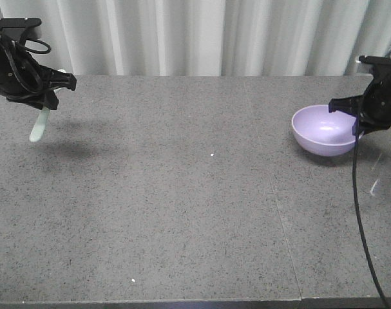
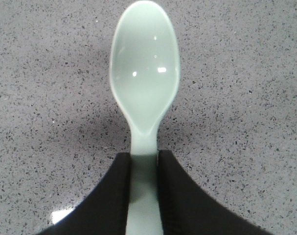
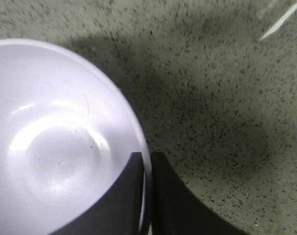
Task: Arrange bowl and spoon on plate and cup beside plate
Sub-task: 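Grip the lavender bowl rim with the right gripper and lift it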
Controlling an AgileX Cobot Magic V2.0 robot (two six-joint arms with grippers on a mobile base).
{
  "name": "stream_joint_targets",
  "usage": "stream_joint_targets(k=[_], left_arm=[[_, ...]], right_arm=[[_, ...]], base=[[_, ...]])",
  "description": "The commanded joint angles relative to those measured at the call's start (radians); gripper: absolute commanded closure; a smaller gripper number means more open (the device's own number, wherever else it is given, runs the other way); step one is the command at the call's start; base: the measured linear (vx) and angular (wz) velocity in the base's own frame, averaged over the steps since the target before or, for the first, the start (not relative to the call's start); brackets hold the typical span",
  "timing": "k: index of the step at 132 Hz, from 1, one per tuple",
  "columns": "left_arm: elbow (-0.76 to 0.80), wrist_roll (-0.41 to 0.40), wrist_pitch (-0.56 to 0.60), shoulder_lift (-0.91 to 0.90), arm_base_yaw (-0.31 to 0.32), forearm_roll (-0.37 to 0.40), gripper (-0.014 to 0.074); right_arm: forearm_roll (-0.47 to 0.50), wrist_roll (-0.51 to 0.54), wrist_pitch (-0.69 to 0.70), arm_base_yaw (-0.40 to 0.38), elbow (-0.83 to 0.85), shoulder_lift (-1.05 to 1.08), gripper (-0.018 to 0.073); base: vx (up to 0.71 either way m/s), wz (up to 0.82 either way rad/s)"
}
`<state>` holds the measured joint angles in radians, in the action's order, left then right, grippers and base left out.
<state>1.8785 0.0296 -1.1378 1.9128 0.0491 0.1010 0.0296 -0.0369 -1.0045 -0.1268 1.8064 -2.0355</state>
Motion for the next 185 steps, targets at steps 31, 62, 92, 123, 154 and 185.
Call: stream_joint_targets(k=[31,62,92,123,154,185], left_arm=[[0.027,-0.002,0.041,-0.057,0.006,0.015,0.0604],[0.027,-0.002,0.041,-0.057,0.006,0.015,0.0604],[0.027,-0.002,0.041,-0.057,0.006,0.015,0.0604],[0.027,-0.002,0.041,-0.057,0.006,0.015,0.0604],[0.027,-0.002,0.041,-0.057,0.006,0.015,0.0604],[0.027,-0.002,0.041,-0.057,0.006,0.015,0.0603]], right_arm=[[0.033,0.031,0.019,-0.002,0.054,0.194,0.0568],[0.035,0.046,0.001,-0.002,0.054,0.302,0.0566],[0.033,0.049,0.011,-0.002,0.054,0.35,0.0566],[0.033,0.049,-0.01,-0.002,0.053,0.35,0.0566],[0.033,0.049,-0.01,-0.002,0.053,0.35,0.0566],[0.033,0.049,-0.01,-0.002,0.053,0.35,0.0566]], base=[[0.0,0.0],[0.0,0.0],[0.0,0.0],[0.0,0.0],[0.0,0.0],[0.0,0.0]])
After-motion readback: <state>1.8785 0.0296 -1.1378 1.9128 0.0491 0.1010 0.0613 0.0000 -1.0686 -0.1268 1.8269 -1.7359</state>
